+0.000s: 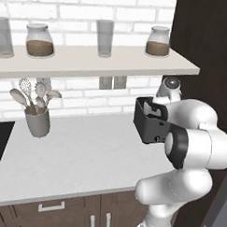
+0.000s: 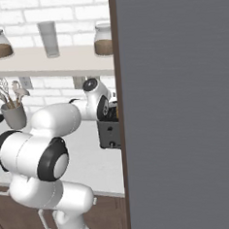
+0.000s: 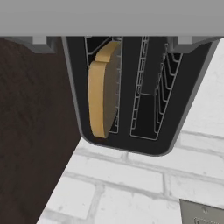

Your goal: Start the toaster. Once the lever pops up, take the bread to the plate on the dining counter.

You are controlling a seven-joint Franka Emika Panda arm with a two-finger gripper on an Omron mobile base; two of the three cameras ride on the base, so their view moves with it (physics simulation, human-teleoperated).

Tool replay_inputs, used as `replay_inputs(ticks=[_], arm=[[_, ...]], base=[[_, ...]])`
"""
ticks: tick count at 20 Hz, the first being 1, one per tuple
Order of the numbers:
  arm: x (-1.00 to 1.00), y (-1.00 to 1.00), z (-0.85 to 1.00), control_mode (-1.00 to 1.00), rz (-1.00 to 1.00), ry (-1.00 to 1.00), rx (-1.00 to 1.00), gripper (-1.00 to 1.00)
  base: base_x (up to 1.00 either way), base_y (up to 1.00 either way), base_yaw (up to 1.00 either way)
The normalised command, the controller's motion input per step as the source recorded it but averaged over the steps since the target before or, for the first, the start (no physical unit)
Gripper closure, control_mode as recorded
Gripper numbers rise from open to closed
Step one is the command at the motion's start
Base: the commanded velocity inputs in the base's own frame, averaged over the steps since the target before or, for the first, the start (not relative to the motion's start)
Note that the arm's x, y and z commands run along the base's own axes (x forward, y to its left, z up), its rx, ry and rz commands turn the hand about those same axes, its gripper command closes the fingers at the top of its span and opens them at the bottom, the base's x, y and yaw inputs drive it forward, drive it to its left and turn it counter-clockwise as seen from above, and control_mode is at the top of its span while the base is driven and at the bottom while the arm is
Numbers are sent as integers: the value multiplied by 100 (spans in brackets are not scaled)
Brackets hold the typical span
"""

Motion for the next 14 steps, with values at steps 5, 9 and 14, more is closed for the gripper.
replay_inputs(ticks=[5, 9, 14], arm=[[5, 0, -9, -100, 0, 0, 0, -100], [9, 0, -15, -100, 0, 0, 0, -100], [12, -1, -12, -100, 0, 0, 0, -100]], base=[[0, 0, 0], [0, 0, 0], [0, 0, 0]])
